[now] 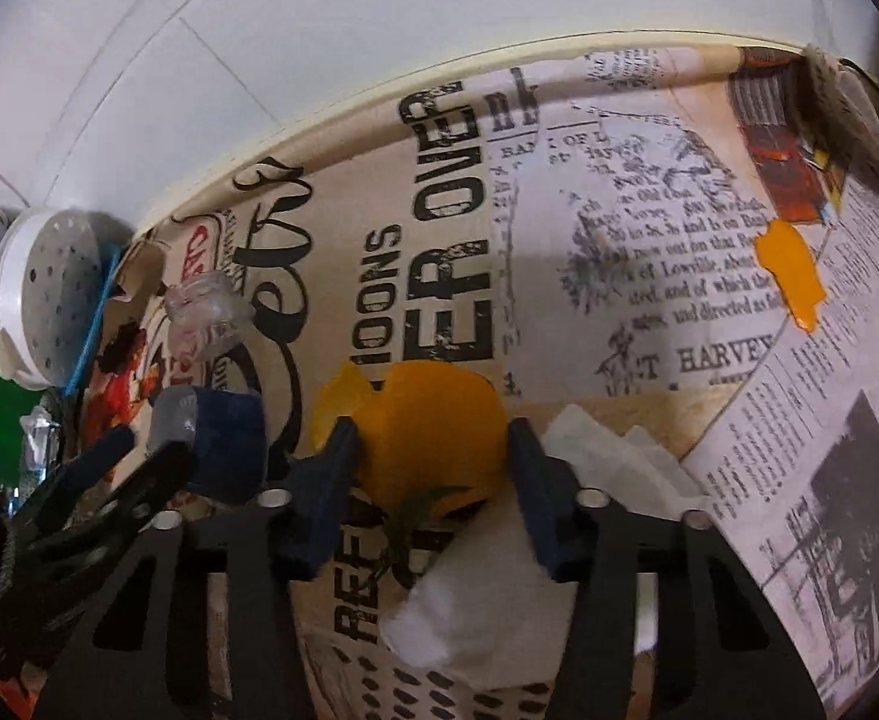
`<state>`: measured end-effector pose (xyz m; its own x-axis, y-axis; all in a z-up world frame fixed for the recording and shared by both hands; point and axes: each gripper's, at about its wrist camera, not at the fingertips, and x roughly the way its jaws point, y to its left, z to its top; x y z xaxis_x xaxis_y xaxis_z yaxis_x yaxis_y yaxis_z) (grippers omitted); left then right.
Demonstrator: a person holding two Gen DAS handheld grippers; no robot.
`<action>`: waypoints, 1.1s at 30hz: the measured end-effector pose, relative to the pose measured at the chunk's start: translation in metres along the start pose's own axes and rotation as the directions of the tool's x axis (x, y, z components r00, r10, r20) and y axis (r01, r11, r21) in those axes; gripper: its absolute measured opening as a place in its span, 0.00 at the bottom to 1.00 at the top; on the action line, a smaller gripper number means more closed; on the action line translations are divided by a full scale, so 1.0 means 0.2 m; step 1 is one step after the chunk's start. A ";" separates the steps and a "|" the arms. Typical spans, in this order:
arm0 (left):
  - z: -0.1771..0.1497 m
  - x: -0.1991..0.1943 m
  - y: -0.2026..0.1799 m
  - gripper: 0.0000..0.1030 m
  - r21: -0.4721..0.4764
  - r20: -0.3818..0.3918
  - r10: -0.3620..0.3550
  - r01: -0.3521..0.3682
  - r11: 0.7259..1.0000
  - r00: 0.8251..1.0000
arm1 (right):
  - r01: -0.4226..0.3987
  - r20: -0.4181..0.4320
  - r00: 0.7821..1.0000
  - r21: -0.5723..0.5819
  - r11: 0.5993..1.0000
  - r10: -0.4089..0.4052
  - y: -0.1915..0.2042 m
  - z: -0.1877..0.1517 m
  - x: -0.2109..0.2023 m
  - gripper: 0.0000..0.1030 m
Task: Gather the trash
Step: 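Grasp the clear plastic container with the left tool while the right tool grasps the orange peel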
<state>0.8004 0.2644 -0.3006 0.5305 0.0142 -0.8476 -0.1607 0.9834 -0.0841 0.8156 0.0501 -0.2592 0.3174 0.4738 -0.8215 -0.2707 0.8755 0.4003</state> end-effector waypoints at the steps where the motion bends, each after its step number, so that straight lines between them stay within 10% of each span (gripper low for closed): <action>1: 0.01 0.02 0.00 0.81 0.005 -0.005 0.003 -0.003 1.000 1.000 | 0.002 0.002 1.000 -0.010 1.000 -0.002 0.01 0.00 0.00 0.35; 6: 0.01 0.07 -0.01 0.59 0.007 -0.033 -0.001 0.001 1.000 0.999 | 0.000 0.024 1.000 -0.043 0.999 0.001 0.05 0.02 -0.02 0.22; 22: -0.07 -0.41 -0.25 0.59 0.066 0.070 -0.050 0.045 0.997 0.996 | -0.031 0.233 0.971 -0.082 0.996 0.049 0.04 -0.11 -0.58 0.18; 33: -0.43 -0.90 -0.75 0.59 -0.025 0.180 -0.018 0.023 0.999 0.984 | -0.054 0.318 0.941 -0.188 0.981 0.113 -0.20 -0.41 -1.10 0.18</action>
<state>0.6568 0.0989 -0.1803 0.6742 0.0285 -0.7380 -0.1688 0.9788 -0.1164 0.6813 -0.0976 -0.1280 0.5570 0.5751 -0.5992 -0.4537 0.8150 0.3605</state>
